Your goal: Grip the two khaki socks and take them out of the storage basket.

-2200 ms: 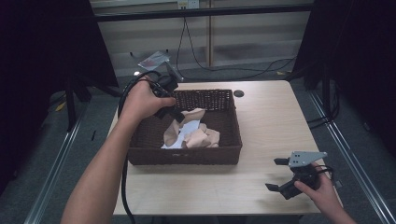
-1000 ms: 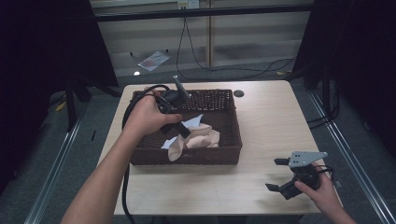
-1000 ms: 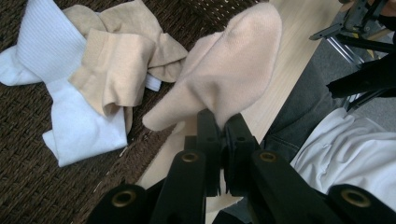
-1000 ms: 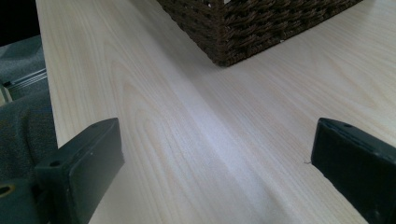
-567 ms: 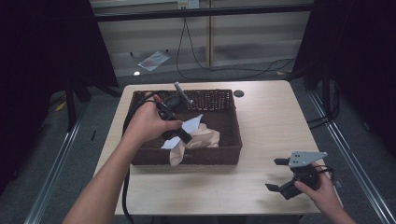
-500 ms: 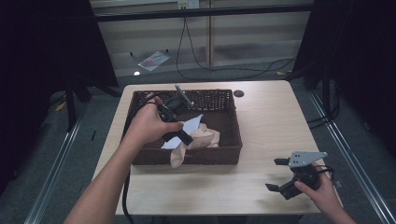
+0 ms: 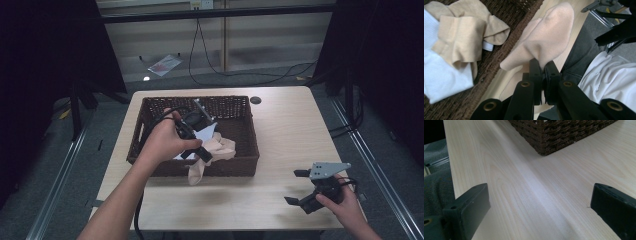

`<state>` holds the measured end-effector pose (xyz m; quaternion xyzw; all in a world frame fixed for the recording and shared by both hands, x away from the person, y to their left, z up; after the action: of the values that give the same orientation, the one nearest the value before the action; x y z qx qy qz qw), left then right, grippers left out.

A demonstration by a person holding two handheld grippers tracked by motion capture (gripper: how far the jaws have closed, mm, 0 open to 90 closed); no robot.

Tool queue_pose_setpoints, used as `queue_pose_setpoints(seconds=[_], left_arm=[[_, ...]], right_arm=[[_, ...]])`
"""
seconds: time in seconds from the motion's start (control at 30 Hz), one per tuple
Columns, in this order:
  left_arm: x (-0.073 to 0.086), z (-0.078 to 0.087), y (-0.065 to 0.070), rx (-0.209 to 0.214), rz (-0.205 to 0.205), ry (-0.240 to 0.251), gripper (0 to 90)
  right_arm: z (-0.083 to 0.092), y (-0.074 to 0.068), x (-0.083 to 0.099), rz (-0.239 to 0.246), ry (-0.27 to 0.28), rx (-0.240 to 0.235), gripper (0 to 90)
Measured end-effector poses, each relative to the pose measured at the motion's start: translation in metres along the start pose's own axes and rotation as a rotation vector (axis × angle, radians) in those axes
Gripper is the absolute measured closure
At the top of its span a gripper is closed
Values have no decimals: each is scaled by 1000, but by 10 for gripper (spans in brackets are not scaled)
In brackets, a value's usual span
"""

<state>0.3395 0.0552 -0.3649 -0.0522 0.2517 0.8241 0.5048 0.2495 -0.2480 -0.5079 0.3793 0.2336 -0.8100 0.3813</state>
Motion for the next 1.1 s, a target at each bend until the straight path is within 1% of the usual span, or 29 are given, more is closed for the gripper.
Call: queue_pose_setpoints(seconds=[0.13, 0.17, 0.23, 0.27, 0.3, 0.33, 0.37, 0.4, 0.43, 0.47, 0.5, 0.53, 0.63, 0.67, 0.7, 0.73, 0.77, 0.8, 0.87, 0.9, 0.93, 1.03, 1.1], left_arm=[[1, -4, 1, -1, -1, 0, 869], [2, -6, 0, 3, -6, -8, 869], [3, -10, 0, 7, -4, 0, 869], [4, -12, 0, 12, -2, -11, 869], [4, -14, 0, 14, 2, -5, 869], [4, -17, -1, 8, -8, -8, 869], [4, -17, -1, 8, -8, -8, 869], [4, -19, -1, 12, 1, -4, 869], [4, -20, -1, 16, -2, -10, 868], [4, -23, 0, 15, -1, 1, 867], [4, -23, 0, 15, -1, 1, 865], [3, -25, 0, 15, -4, -7, 864], [3, -29, 2, 23, -6, -7, 857], [2, -32, 2, 26, -15, -1, 856], [2, -32, 2, 26, -15, -1, 856], [1, -34, 4, 35, -14, -10, 855], [1, -34, 4, 35, -14, -10, 853], [0, -37, 4, 33, -23, -9, 850], [0, -37, 5, 33, -22, -16, 849], [-1, -39, 5, 33, -23, -12, 849], [-1, -40, 4, 25, -18, -12, 849], [-2, -44, 3, 21, -23, -16, 848], [-2, -46, 3, 25, -22, -8, 821]], right_arm=[[0, 0, 0, 0, -2, 2, 21], [0, 0, 0, 1, -2, 2, 21], [0, 0, 0, 1, -1, -1, 21], [0, 0, 0, 0, -1, -1, 21], [-1, 0, 0, 2, -2, -2, 21], [-1, 0, 0, 4, -2, -1, 21], [-1, 0, 0, 4, -2, -1, 21], [-1, 0, 0, 2, -2, -2, 21], [-1, 0, 0, 1, -1, -1, 22], [-1, 0, 0, -1, -2, -1, 22], [-1, 0, 0, -1, -2, -1, 22], [-1, 0, 0, 2, -2, -2, 21], [-1, 0, 0, 3, -2, -3, 22], [-1, 0, 0, 2, -2, -4, 21], [-1, 0, 0, 2, -2, -4, 21], [-1, 0, 0, 3, -2, -4, 22], [-1, 0, 0, 3, -2, -4, 22], [-1, 0, 0, 2, -1, -4, 22], [0, 0, 0, -1, -1, -3, 22], [0, 0, 0, -1, -1, -3, 22], [0, 0, 0, -3, 0, 1, 22], [0, 0, 0, -2, 2, 0, 22], [0, 0, 0, -2, -1, 1, 22]])
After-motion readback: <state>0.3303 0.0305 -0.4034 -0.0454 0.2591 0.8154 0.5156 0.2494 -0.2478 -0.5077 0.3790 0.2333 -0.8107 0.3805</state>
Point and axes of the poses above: each handheld gripper's, and its own axes: z roughly backward along the jaws, x roughly out of its underside, y roughly to its right, the point moved 6 cm from there along -z, roughly forward along the jaws, and after that the axes turned 1 degree about x, right-handed, at the moved point
